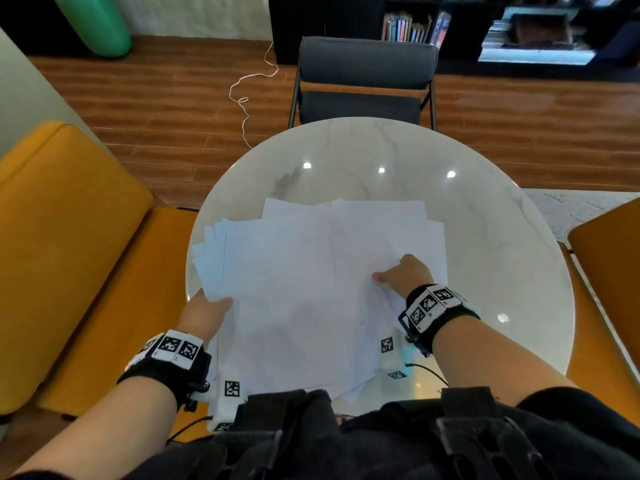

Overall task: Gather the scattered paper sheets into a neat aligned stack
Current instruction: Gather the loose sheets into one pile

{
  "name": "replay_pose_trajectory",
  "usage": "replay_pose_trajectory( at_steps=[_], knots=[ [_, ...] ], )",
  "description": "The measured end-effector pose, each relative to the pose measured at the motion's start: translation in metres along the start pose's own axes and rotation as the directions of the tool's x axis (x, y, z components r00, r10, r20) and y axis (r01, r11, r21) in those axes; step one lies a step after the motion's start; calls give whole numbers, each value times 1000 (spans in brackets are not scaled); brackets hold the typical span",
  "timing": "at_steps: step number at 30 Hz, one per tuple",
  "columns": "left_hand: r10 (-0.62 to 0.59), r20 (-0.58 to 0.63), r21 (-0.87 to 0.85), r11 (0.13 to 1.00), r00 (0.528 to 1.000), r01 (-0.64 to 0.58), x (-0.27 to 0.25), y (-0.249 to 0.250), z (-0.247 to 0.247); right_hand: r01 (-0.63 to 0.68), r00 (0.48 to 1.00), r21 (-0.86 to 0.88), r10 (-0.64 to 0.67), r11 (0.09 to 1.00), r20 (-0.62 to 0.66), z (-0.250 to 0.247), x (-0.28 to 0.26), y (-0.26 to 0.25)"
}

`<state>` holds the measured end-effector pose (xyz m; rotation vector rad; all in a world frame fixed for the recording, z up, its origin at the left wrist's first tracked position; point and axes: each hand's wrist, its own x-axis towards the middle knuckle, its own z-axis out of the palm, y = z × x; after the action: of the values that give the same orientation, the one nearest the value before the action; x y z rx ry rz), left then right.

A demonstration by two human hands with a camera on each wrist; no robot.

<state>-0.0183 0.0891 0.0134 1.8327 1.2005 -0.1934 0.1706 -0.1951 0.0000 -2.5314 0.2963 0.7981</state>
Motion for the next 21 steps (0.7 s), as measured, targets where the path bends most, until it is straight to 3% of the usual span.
replay_pose_trajectory(
  at_steps=[4,6,10,13,17,21],
  knots=[
    [-16,37,-58,998,999,18,-4,0,0,64,977,238,-109,969,183,12,-4,0],
    [-11,67,-112,994,998,18,-6,1,3,91,961,252,-152,963,231,19,-10,1],
    [2,66,-115,993,998,6,-10,2,9,138,986,305,-160,942,50,17,-17,6],
    [-12,-3,-93,996,1000,12,-8,1,5,99,990,453,-44,886,-131,-6,-21,16],
    [-17,10,-71,997,1000,18,-3,1,-1,28,973,562,106,827,-205,-30,-12,32],
    [-35,65,-140,989,997,44,-1,10,1,89,965,690,109,719,-239,-42,-13,35]
  ],
)
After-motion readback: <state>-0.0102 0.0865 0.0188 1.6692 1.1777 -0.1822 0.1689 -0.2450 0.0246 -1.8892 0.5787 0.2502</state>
